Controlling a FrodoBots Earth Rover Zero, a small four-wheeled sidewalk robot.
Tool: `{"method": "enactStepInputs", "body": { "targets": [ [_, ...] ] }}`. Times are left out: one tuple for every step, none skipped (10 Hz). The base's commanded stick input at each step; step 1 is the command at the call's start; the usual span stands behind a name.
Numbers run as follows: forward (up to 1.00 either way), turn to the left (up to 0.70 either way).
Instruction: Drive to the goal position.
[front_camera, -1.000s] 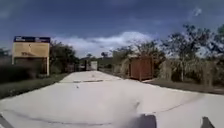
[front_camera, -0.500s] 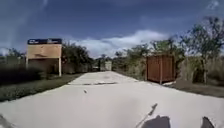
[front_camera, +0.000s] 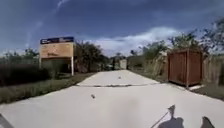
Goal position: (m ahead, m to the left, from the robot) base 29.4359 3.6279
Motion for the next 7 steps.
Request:
{"method": "enactStepInputs", "body": {
  "targets": [
    [0.85,0.0],
    [0.85,0.0],
    [0.85,0.0],
    [0.85,0.0],
    [0.85,0.0],
    [0.85,0.0],
    [0.85,0.0]
  ]
}}
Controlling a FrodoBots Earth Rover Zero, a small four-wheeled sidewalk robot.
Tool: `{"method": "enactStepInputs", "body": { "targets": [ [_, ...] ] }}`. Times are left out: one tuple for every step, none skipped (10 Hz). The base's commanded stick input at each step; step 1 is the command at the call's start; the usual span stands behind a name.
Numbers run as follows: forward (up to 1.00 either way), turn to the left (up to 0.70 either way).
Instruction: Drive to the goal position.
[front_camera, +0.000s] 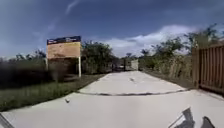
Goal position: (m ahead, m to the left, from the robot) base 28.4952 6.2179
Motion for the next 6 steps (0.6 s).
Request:
{"method": "enactStepInputs", "body": {
  "targets": [
    [0.85,0.0],
    [0.85,-0.03],
    [0.85,-0.3],
    [0.85,-0.34],
    [0.85,-0.3],
    [0.85,-0.24]
  ]
}}
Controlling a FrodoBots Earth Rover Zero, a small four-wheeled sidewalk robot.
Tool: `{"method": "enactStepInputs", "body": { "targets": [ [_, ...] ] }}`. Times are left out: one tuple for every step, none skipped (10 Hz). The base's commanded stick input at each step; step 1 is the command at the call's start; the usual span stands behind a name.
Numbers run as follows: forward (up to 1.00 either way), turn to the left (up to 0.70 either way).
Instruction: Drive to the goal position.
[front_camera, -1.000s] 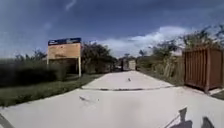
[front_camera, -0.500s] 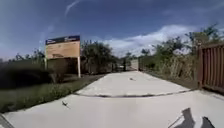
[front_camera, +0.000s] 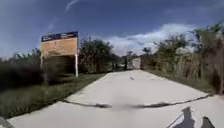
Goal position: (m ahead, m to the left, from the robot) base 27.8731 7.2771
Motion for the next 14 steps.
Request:
{"method": "enactStepInputs", "body": {
  "targets": [
    [0.85,0.0],
    [0.85,0.0],
    [0.85,0.0],
    [0.85,0.0],
    [0.85,0.0],
    [0.85,0.0],
    [0.85,0.0],
    [0.85,0.0],
    [0.85,0.0],
    [0.85,0.0],
    [0.85,0.0],
    [0.85,0.0],
    [0.85,0.0],
    [0.85,0.0]
  ]
}}
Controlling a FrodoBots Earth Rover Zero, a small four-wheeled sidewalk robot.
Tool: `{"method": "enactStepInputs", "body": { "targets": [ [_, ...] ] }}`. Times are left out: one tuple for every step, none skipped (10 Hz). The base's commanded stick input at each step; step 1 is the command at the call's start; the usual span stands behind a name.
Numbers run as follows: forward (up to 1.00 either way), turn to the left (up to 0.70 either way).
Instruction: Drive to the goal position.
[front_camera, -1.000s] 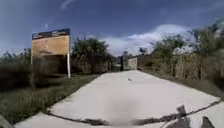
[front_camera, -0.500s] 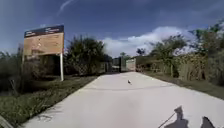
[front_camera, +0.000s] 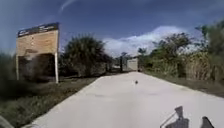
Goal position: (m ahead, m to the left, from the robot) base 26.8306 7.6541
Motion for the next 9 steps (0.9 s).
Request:
{"method": "enactStepInputs", "body": {
  "targets": [
    [0.85,0.0],
    [0.85,0.0],
    [0.85,0.0],
    [0.85,-0.34],
    [0.85,-0.34],
    [0.85,-0.34],
    [0.85,-0.34],
    [0.85,-0.31],
    [0.85,-0.18]
  ]
}}
